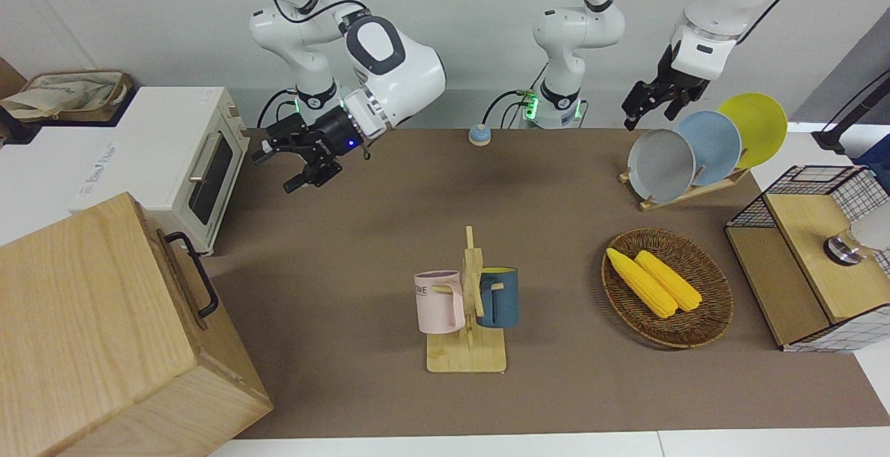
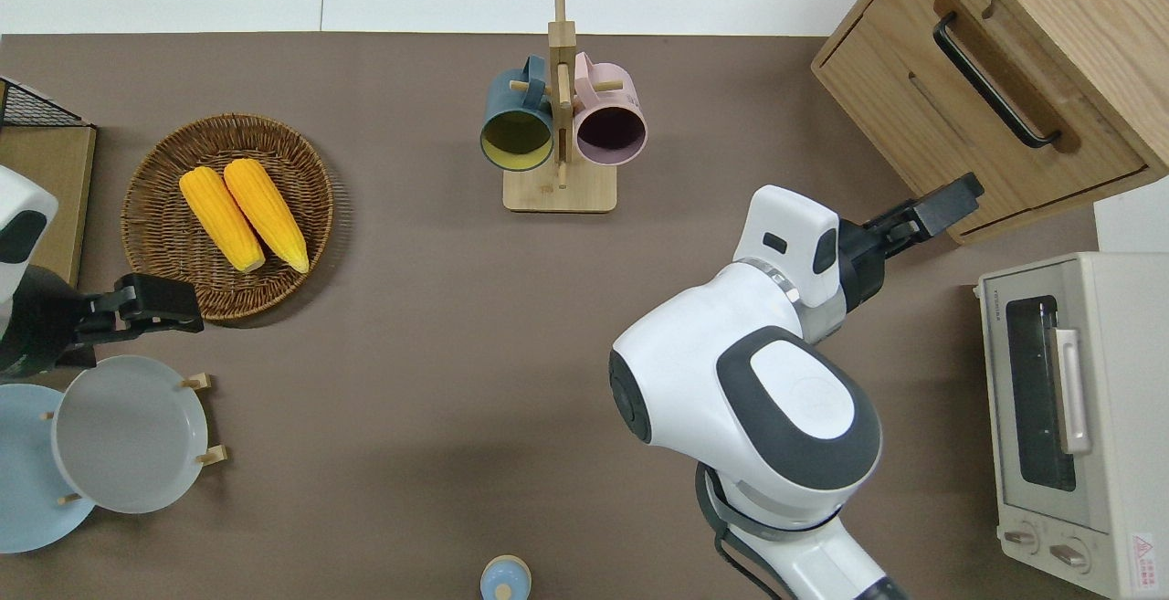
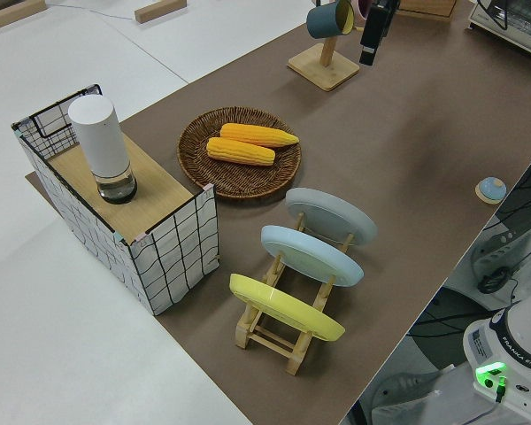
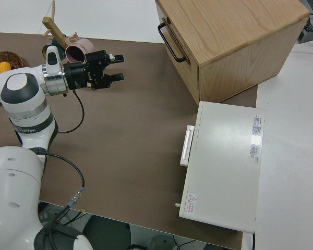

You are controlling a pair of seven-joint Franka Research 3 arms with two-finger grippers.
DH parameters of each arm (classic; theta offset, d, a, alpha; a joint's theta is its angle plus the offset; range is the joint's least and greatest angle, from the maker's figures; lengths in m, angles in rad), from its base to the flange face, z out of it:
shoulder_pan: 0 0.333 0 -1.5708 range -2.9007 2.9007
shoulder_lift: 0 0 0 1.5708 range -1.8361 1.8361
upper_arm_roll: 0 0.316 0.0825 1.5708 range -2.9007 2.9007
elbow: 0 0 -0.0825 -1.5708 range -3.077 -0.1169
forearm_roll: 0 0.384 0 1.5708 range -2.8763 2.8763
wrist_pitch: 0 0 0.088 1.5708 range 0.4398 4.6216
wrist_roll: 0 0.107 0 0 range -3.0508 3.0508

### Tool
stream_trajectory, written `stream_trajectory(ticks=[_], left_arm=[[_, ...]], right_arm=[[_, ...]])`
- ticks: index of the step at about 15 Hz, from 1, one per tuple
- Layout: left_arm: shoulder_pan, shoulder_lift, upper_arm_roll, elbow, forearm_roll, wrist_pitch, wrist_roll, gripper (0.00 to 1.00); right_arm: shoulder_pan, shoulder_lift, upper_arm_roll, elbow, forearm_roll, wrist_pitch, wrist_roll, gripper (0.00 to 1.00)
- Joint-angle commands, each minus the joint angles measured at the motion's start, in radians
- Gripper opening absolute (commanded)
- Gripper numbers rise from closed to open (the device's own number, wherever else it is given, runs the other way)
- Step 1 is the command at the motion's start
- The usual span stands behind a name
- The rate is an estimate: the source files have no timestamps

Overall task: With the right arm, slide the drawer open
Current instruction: 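Reach the right gripper up to the black drawer handle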

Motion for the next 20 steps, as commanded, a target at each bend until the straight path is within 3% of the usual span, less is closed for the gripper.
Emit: stream_trajectory(ticks=[1, 5, 12, 20], left_arm=[[-0.001, -0.008, 0.004, 0.004, -0.001, -0.015, 0.01, 0.99], [-0.001, -0.008, 0.004, 0.004, -0.001, -0.015, 0.01, 0.99], [-0.001, -0.008, 0.004, 0.004, -0.001, -0.015, 0.009, 0.99], [-0.001, -0.008, 0.004, 0.004, -0.001, -0.015, 0.009, 0.99]], right_arm=[[-0.006, 0.04, -0.001, -0.02, -0.154, 0.041, 0.055, 0.983], [-0.024, 0.083, -0.015, -0.02, -0.24, 0.093, 0.1, 0.979], [-0.049, 0.122, -0.141, -0.002, -0.379, 0.28, 0.187, 0.967], [-0.086, 0.159, -0.211, 0.033, -0.453, 0.436, 0.233, 0.918]])
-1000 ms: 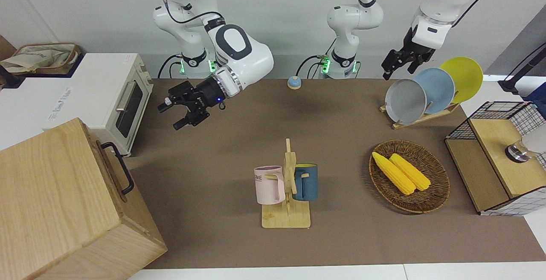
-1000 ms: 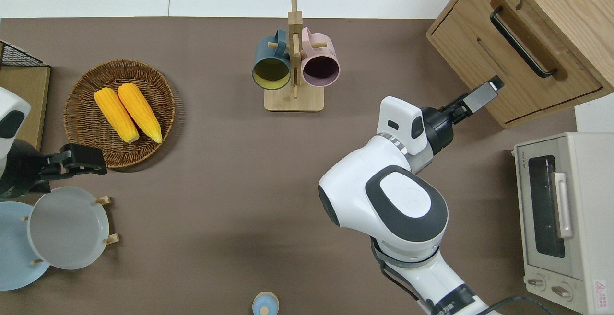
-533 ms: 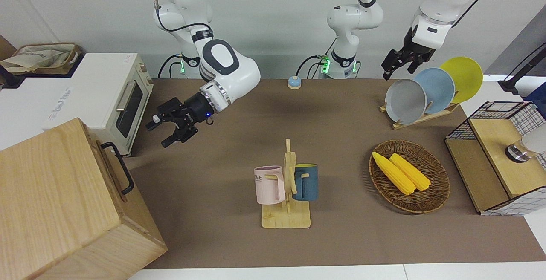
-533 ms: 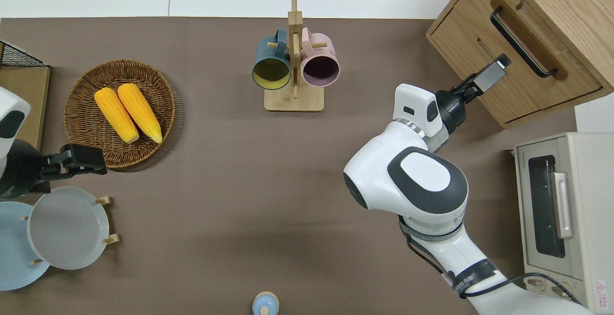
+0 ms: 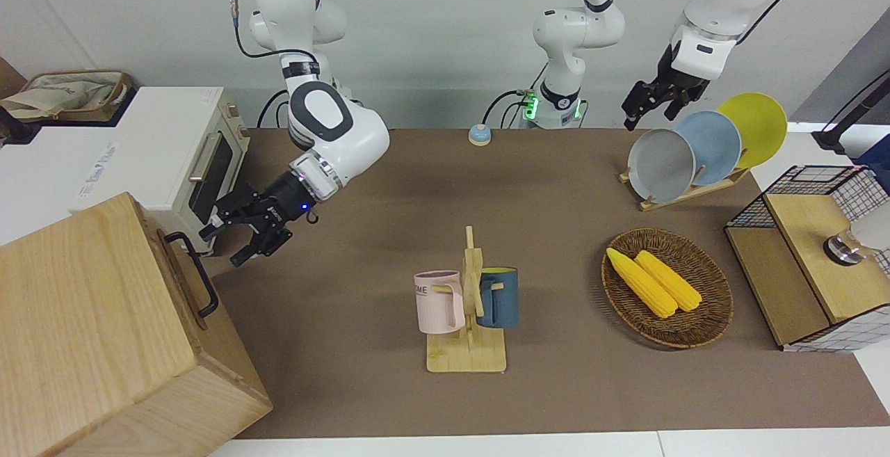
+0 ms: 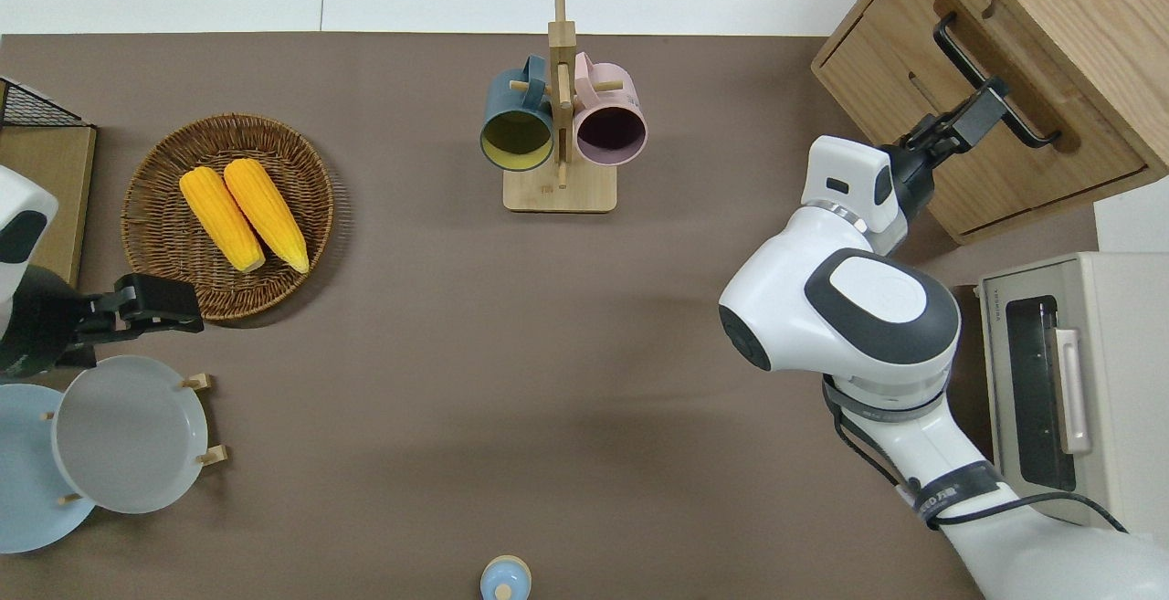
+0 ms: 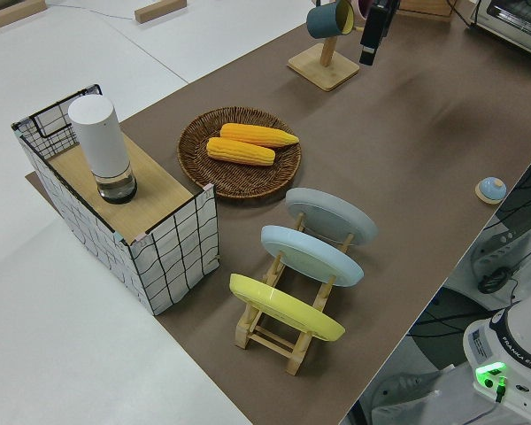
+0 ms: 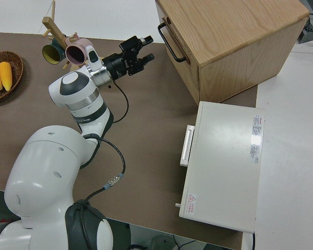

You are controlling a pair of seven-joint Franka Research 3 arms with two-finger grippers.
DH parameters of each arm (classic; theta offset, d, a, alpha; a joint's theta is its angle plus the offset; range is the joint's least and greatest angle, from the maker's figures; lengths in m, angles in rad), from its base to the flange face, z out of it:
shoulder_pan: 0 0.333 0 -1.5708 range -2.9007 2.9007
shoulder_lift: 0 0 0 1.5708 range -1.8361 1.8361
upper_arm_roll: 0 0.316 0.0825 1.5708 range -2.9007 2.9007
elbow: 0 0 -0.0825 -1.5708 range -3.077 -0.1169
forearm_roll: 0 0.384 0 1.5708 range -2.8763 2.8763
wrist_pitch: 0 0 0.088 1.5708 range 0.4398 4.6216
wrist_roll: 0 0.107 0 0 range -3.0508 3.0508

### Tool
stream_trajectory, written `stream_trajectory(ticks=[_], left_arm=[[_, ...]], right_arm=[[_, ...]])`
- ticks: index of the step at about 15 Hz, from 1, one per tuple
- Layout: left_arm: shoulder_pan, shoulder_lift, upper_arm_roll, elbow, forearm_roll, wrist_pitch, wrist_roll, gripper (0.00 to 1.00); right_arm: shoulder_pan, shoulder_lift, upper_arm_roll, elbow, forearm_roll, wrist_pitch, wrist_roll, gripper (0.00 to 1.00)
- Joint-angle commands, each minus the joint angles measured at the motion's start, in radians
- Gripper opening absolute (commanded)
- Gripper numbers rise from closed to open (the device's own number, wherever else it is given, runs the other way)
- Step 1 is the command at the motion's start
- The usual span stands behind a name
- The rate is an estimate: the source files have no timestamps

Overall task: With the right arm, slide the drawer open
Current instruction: 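Reach the right gripper up to the black drawer handle, then close the right gripper on the black drawer handle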

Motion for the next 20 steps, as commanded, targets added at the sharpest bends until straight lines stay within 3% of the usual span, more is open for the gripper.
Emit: stream_trajectory(ticks=[1, 4, 8, 11, 18, 20], left_arm=[[-0.001, -0.008, 0.004, 0.004, -0.001, -0.015, 0.009, 0.99], [-0.001, -0.008, 0.004, 0.004, -0.001, -0.015, 0.009, 0.99], [-0.001, -0.008, 0.004, 0.004, -0.001, -0.015, 0.01, 0.99], [0.0, -0.008, 0.004, 0.004, -0.001, -0.015, 0.009, 0.99], [-0.001, -0.008, 0.004, 0.004, -0.001, -0.015, 0.009, 0.99], [-0.001, -0.008, 0.004, 0.004, -0.001, -0.017, 0.009, 0.99]], right_arm=[[-0.029, 0.034, -0.02, 0.041, -0.069, 0.079, 0.033, 0.904], [-0.039, 0.045, -0.06, 0.049, -0.155, 0.139, 0.079, 0.849], [-0.037, 0.048, -0.066, 0.05, -0.16, 0.148, 0.087, 0.73], [-0.034, 0.048, -0.065, 0.047, -0.154, 0.145, 0.091, 0.403], [-0.016, 0.037, -0.051, 0.031, -0.141, 0.122, 0.094, 0.144], [-0.016, 0.034, -0.031, 0.029, -0.126, 0.098, 0.094, 0.059]])
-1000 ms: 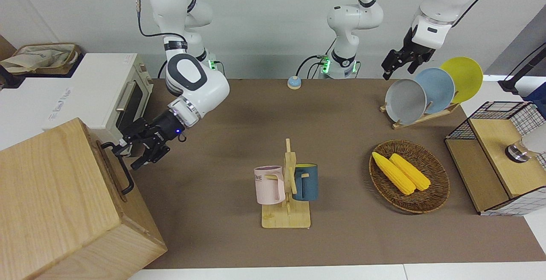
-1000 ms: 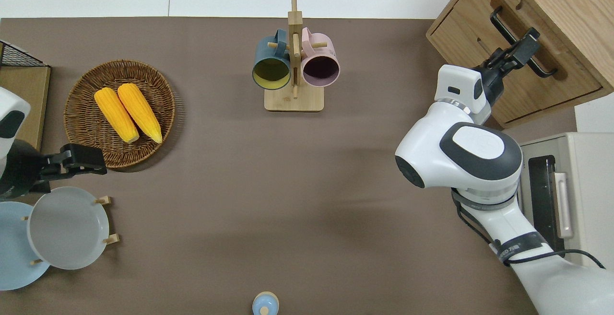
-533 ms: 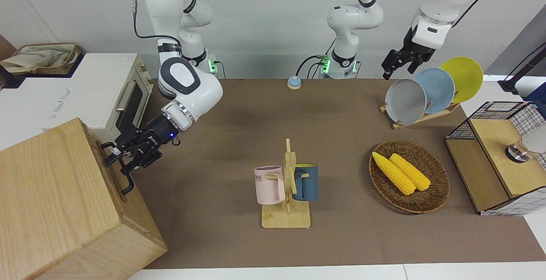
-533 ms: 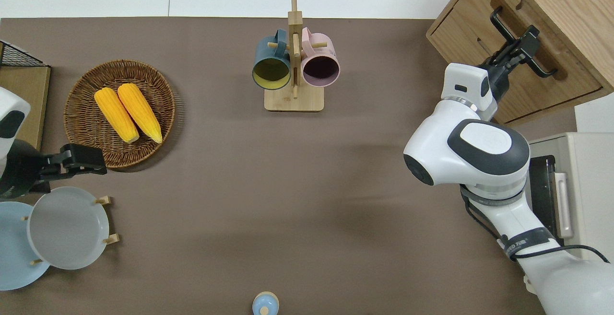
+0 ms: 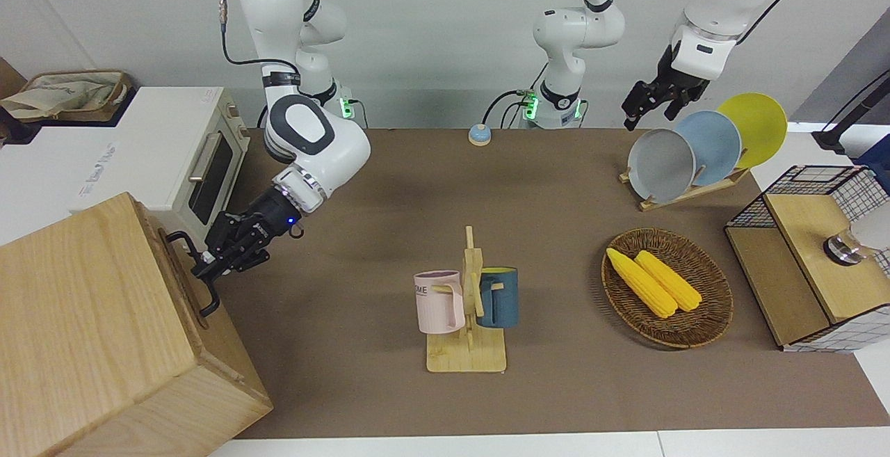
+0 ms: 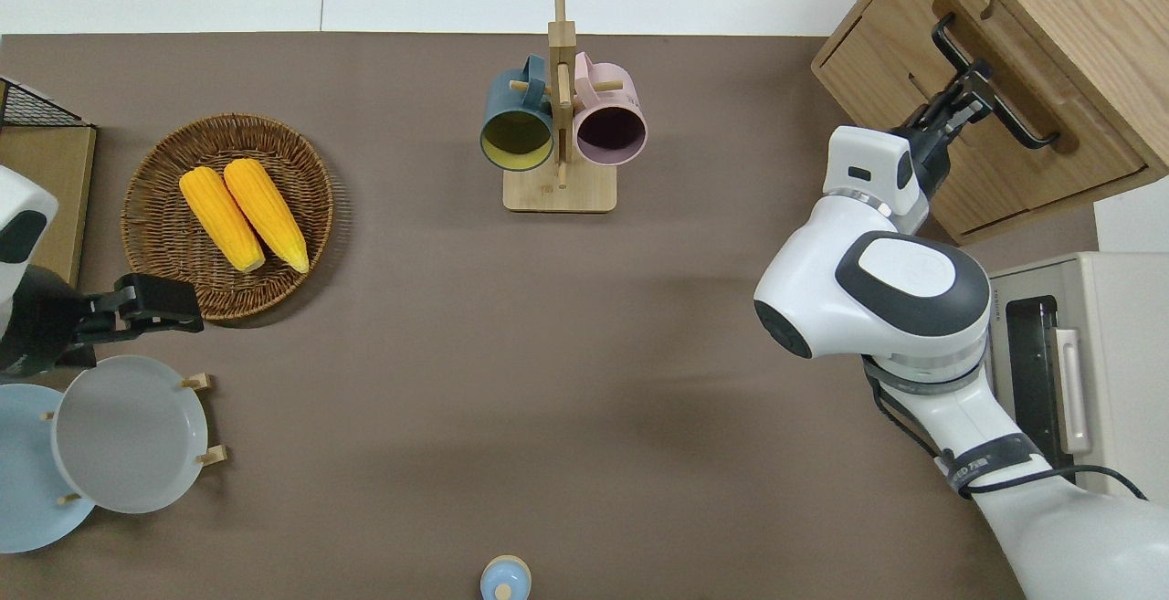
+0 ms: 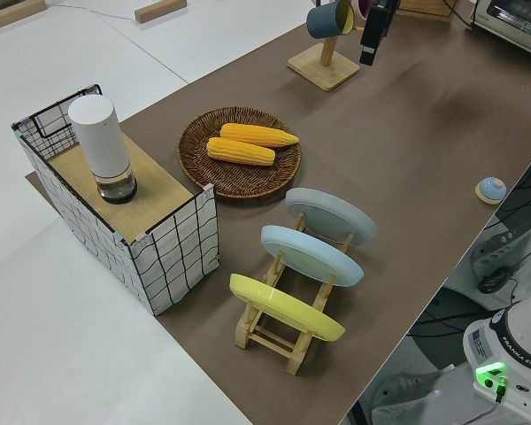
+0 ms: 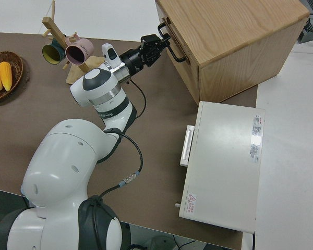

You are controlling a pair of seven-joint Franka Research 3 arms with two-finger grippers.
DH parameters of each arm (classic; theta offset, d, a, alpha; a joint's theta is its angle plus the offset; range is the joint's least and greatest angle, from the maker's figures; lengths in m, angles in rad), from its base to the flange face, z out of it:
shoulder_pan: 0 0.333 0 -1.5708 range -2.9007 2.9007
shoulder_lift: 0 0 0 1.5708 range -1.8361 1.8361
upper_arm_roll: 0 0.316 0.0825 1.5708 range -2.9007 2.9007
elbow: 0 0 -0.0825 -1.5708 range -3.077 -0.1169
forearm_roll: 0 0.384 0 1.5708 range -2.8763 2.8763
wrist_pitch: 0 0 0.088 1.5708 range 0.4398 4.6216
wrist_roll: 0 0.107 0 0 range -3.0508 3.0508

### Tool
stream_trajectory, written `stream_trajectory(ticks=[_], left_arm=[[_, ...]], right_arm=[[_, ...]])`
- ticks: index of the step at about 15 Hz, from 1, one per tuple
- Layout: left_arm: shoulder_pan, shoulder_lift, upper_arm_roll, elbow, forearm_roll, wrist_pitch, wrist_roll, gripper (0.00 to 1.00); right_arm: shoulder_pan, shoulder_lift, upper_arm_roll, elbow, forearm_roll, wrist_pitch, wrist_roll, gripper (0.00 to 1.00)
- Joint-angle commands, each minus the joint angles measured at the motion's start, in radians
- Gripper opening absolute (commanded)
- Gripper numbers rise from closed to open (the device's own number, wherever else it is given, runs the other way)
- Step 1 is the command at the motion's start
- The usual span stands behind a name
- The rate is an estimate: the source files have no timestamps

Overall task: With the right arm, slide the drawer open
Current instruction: 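Close the right gripper on the black drawer handle, then pull the drawer handle toward the robot with the right gripper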

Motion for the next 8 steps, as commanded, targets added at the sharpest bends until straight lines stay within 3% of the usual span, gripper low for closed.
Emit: stream_trajectory(ticks=[1, 3, 5, 8], left_arm=[[-0.001, -0.008, 0.004, 0.004, -0.001, -0.017, 0.009, 0.99], [-0.001, -0.008, 0.004, 0.004, -0.001, -0.017, 0.009, 0.99], [-0.001, -0.008, 0.004, 0.004, -0.001, -0.015, 0.009, 0.99], [-0.001, -0.008, 0.004, 0.004, -0.001, -0.015, 0.009, 0.99]], right_arm=[[0.004, -0.008, 0.025, 0.002, 0.009, -0.035, 0.032, 0.001], [0.01, -0.009, 0.034, 0.002, 0.027, -0.055, 0.029, 0.0], [0.012, -0.012, 0.066, 0.002, 0.073, -0.099, 0.028, 0.0], [0.014, -0.017, 0.142, 0.002, 0.149, -0.199, 0.014, 0.0]])
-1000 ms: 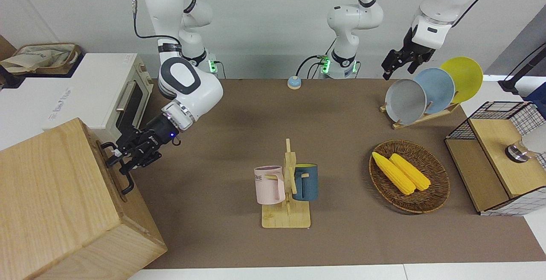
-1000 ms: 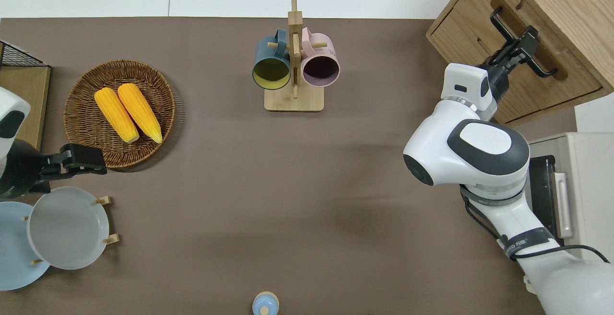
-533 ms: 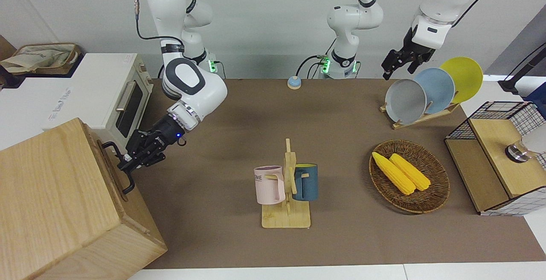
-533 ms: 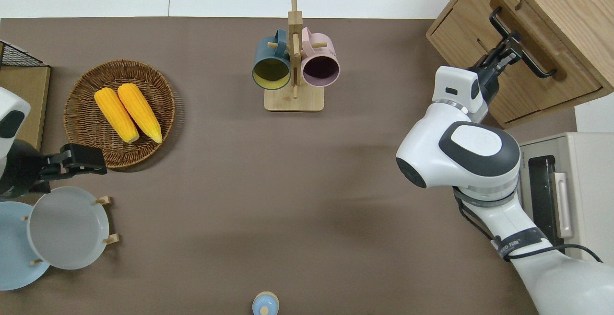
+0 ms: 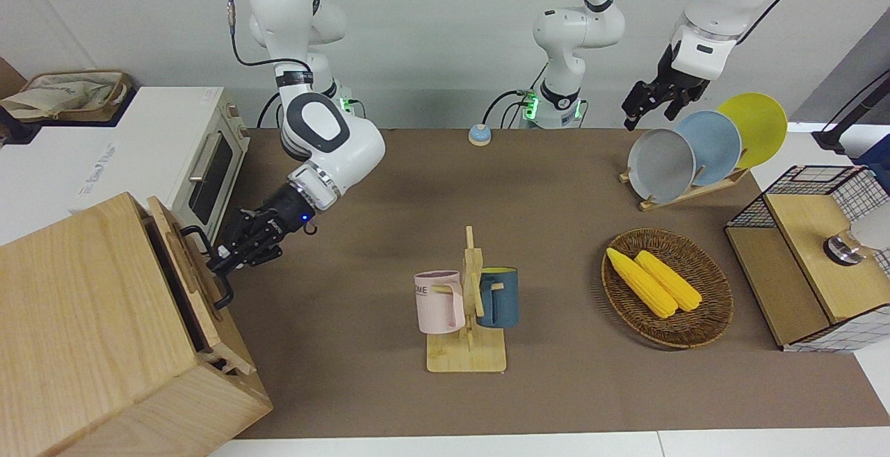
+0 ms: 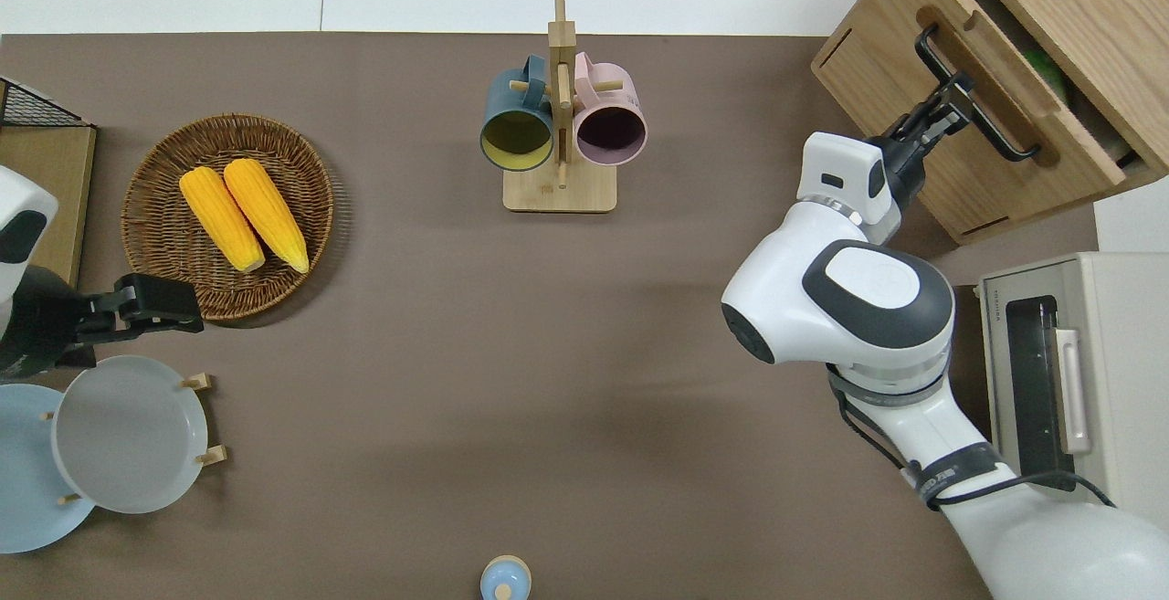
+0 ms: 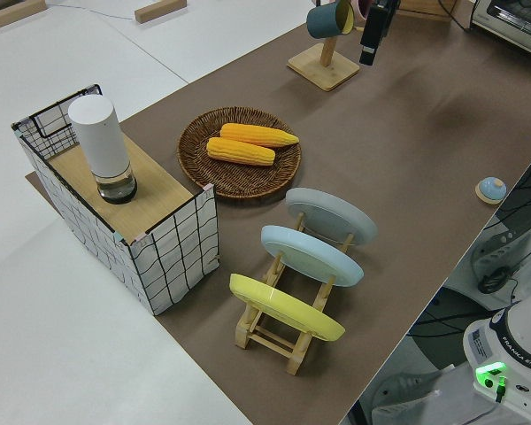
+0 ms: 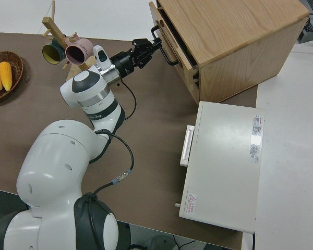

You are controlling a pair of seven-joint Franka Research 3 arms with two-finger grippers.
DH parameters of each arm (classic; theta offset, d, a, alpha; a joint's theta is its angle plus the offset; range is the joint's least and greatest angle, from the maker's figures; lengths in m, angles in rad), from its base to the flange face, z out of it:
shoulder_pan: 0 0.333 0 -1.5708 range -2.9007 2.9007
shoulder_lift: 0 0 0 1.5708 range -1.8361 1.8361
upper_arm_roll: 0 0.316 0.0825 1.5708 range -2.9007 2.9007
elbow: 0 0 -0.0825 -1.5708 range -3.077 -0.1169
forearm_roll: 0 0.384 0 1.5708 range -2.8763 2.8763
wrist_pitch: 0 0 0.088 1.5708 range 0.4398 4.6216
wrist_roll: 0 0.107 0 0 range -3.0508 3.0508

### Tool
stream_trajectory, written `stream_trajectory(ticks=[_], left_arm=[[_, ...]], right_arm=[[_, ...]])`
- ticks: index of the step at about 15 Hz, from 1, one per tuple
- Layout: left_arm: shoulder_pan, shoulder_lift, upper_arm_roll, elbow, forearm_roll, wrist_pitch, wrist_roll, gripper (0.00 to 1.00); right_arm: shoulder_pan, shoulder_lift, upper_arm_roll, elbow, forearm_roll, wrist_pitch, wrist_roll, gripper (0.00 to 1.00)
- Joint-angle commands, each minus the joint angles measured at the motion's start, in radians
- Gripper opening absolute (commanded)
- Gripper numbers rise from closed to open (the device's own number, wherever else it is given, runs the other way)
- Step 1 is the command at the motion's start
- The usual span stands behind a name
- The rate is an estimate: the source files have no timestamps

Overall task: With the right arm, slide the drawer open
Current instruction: 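Pull the drawer handle toward the robot with the right gripper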

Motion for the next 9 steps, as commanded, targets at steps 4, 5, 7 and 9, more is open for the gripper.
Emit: stream_trajectory(ticks=[4, 5, 7, 9], left_arm=[[-0.001, -0.008, 0.004, 0.004, -0.001, -0.015, 0.01, 0.99], [-0.001, -0.008, 0.004, 0.004, -0.001, -0.017, 0.009, 0.99], [-0.001, -0.008, 0.004, 0.004, -0.001, -0.015, 0.009, 0.99], [-0.001, -0.008, 0.004, 0.004, -0.001, -0.015, 0.009, 0.99]], right_arm=[[0.026, -0.027, 0.159, 0.004, 0.171, -0.225, 0.009, 0.0], [0.027, -0.03, 0.185, 0.005, 0.191, -0.26, 0.009, 0.0], [0.032, -0.036, 0.229, 0.005, 0.238, -0.32, 0.009, 0.0], [0.041, -0.039, 0.26, 0.007, 0.271, -0.366, 0.009, 0.0]])
